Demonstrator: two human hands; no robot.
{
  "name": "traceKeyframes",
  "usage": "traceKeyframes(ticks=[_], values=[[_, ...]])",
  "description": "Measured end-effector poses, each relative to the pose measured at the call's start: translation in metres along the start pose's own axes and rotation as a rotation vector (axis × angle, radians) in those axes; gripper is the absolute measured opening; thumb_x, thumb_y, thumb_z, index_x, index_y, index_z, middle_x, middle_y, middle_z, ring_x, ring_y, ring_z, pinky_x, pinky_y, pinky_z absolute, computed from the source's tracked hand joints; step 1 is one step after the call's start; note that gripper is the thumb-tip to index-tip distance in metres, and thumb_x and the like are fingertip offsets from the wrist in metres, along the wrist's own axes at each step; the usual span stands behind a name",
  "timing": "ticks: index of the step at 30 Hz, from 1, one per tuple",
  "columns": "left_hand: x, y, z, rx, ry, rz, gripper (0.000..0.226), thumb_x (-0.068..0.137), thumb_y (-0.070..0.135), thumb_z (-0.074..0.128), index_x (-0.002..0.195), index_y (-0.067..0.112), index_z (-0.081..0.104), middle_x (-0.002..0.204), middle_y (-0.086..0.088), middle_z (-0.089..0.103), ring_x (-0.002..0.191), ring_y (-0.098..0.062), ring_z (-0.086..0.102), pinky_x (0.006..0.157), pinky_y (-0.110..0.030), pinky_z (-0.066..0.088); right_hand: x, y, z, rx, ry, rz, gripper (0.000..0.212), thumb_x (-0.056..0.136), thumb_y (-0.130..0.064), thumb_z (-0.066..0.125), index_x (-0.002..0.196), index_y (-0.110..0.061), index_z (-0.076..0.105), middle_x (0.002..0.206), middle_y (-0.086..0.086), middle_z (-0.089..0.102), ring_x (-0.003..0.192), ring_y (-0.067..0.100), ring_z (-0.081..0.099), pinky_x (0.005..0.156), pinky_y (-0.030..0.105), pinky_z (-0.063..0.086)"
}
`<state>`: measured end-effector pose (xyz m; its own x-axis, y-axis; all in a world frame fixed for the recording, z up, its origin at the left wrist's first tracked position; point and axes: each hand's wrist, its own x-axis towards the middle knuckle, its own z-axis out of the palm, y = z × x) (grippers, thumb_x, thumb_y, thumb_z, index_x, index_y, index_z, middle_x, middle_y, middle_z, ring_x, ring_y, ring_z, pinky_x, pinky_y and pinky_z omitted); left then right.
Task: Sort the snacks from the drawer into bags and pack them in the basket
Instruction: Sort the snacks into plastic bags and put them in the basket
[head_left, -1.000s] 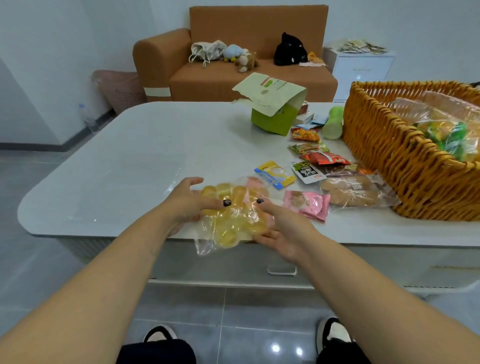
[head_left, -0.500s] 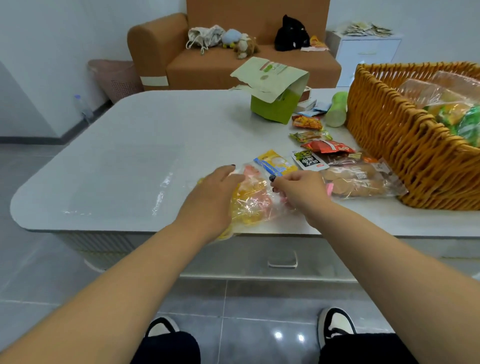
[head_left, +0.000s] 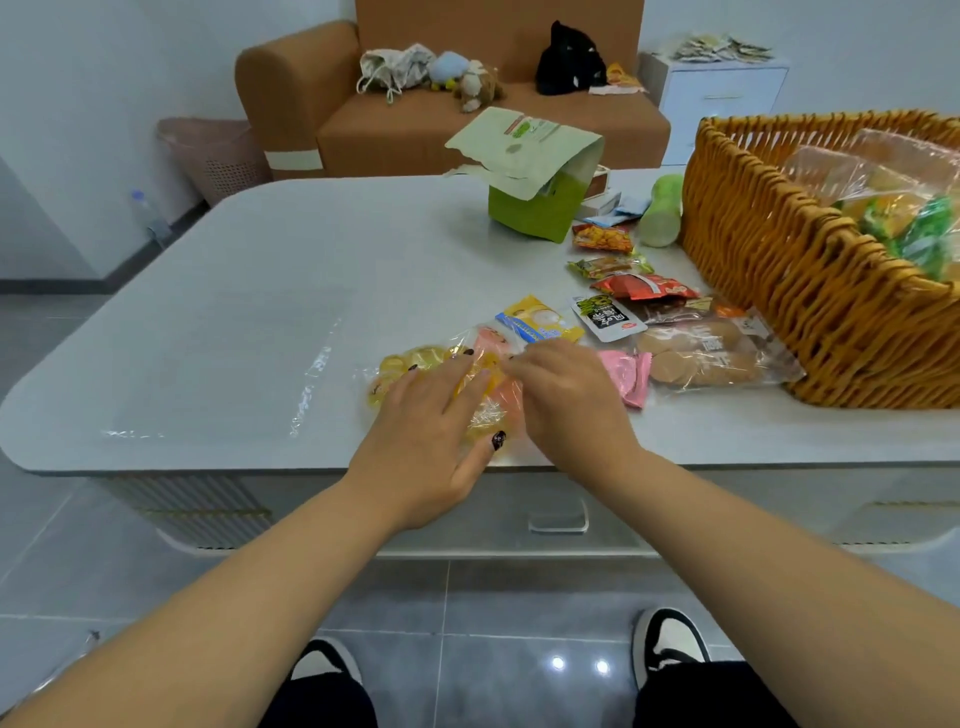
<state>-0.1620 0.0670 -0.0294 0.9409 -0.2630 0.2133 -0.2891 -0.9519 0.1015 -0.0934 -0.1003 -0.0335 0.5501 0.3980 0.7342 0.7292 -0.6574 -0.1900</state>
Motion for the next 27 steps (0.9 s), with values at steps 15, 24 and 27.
traceKeyframes(ticks=[15, 24, 27], values=[[-0.002, -0.009, 0.008, 0.069, 0.024, 0.029, 0.072, 0.085, 0.053, 0.041, 0.144, 0.011, 0.044, 0.153, -0.01, 0.038, 0.142, -0.027, 0.035, 0.114, -0.044, 0.016, -0.016, 0.0, -0.014, 0.132, -0.662, 0.368, 0.051, 0.1, -0.044, 0.035, 0.148, -0.027, 0.035, 0.153, 0.009, 0.035, 0.147, 0.017, 0.016, 0.119, 0.037, 0.015], [0.027, -0.012, -0.035, -0.154, -0.096, -0.196, 0.09, 0.069, 0.079, 0.019, 0.144, 0.036, 0.042, 0.153, 0.01, 0.037, 0.142, -0.012, 0.029, 0.112, -0.037, 0.019, 0.004, -0.005, -0.03, 0.363, -0.622, 0.66, 0.047, 0.095, -0.036, 0.052, 0.141, -0.024, 0.048, 0.141, 0.007, 0.051, 0.139, 0.022, 0.035, 0.108, 0.033, 0.032], [0.041, -0.036, -0.05, -0.253, -0.123, -0.369, 0.083, 0.077, 0.077, 0.05, 0.148, 0.036, 0.034, 0.155, 0.008, 0.035, 0.143, -0.016, 0.03, 0.116, -0.039, 0.02, 0.006, -0.008, -0.038, 0.273, -0.398, 0.803, 0.047, 0.085, -0.026, 0.058, 0.131, -0.013, 0.053, 0.118, 0.007, 0.059, 0.115, 0.023, 0.052, 0.098, 0.015, 0.027]])
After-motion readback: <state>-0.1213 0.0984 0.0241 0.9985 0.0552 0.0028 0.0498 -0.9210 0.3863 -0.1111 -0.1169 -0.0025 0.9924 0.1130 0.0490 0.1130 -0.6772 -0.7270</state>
